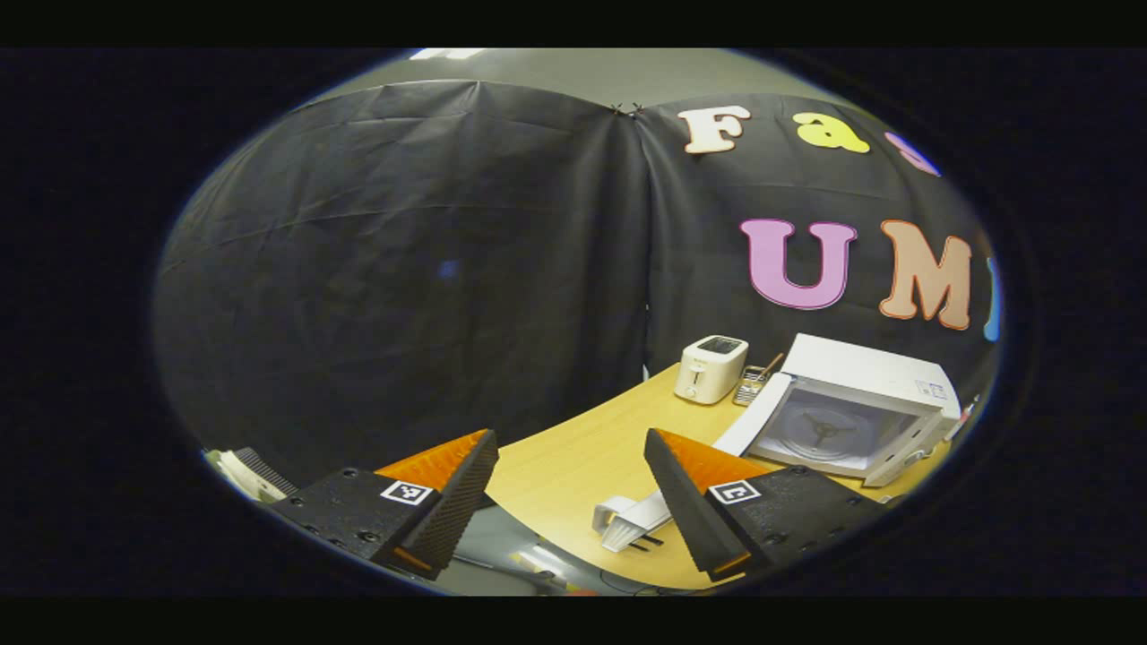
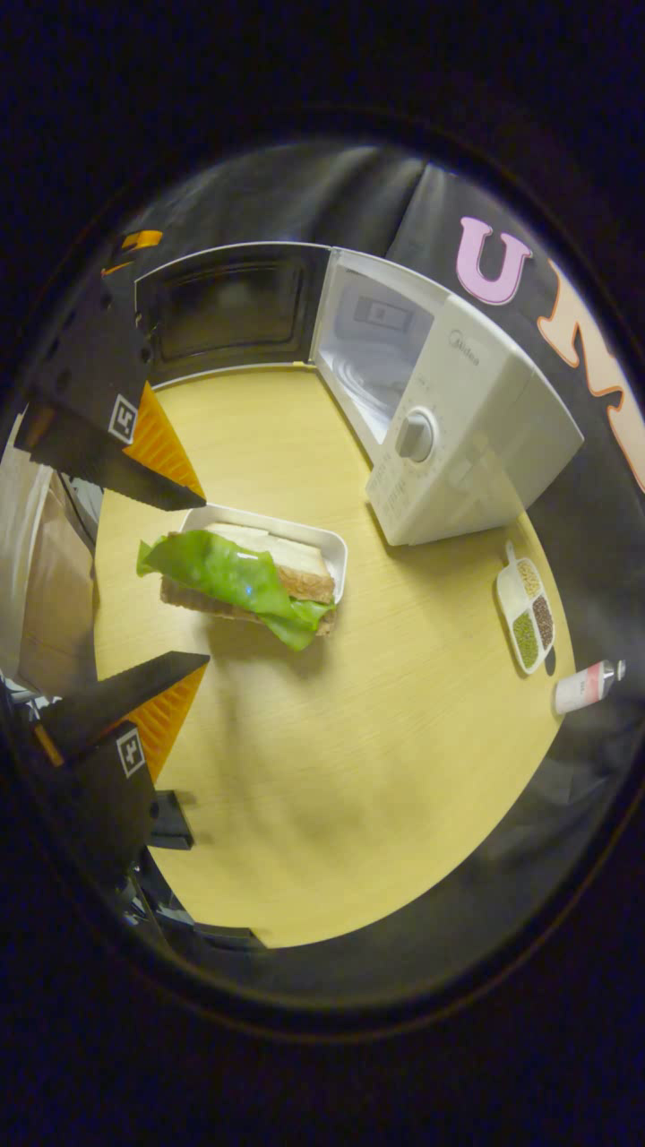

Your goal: Open the microwave oven with the left hand, put the food in, and close the microwave oven.

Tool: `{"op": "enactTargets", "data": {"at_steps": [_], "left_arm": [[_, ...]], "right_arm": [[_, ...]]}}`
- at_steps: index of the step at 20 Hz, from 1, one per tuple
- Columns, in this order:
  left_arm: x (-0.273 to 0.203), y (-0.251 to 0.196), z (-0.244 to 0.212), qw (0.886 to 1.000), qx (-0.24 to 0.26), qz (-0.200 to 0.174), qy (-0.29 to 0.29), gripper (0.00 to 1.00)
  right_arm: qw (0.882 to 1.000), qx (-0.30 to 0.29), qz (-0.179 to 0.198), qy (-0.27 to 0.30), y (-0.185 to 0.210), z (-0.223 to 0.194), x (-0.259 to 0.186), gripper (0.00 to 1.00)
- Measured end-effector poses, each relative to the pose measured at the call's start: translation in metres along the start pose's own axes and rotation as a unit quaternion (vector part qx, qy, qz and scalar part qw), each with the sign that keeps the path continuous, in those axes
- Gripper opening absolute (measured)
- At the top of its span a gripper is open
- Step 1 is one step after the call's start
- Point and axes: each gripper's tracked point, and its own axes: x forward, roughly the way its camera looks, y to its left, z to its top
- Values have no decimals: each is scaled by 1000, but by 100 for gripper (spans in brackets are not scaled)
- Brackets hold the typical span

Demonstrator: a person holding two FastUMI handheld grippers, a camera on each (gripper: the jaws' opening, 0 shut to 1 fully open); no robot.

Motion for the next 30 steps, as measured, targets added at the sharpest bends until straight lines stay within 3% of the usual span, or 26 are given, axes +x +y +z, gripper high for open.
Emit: {"op": "enactTargets", "data": {"at_steps": [5, 7, 10, 12, 15, 23, 30], "left_arm": [[-4, -19, 9, 1000, 8, -2, -7, 96], [-6, -22, 14, 1000, 13, -1, -11, 96], [-9, -29, 17, 1000, 22, -7, -14, 94], [-11, -30, 18, 999, 29, -12, -17, 94], [-11, -32, 18, 999, 27, -22, -12, 95], [17, -35, 15, 998, 18, -54, -3, 95], [58, -46, 10, 990, 40, -137, 11, 95]], "right_arm": [[999, 22, 9, 23, -5, 1, 20, 88], [998, 44, 32, 23, 1, 3, 26, 87], [993, 96, 70, 21, 11, 6, 35, 72], [991, 106, 78, 28, 11, 4, 38, 54], [991, 104, 80, 19, 8, 2, 33, 45], [993, 96, 67, -35, 12, -6, 6, 46], [978, 154, 92, -106, 47, -19, -30, 46]]}}
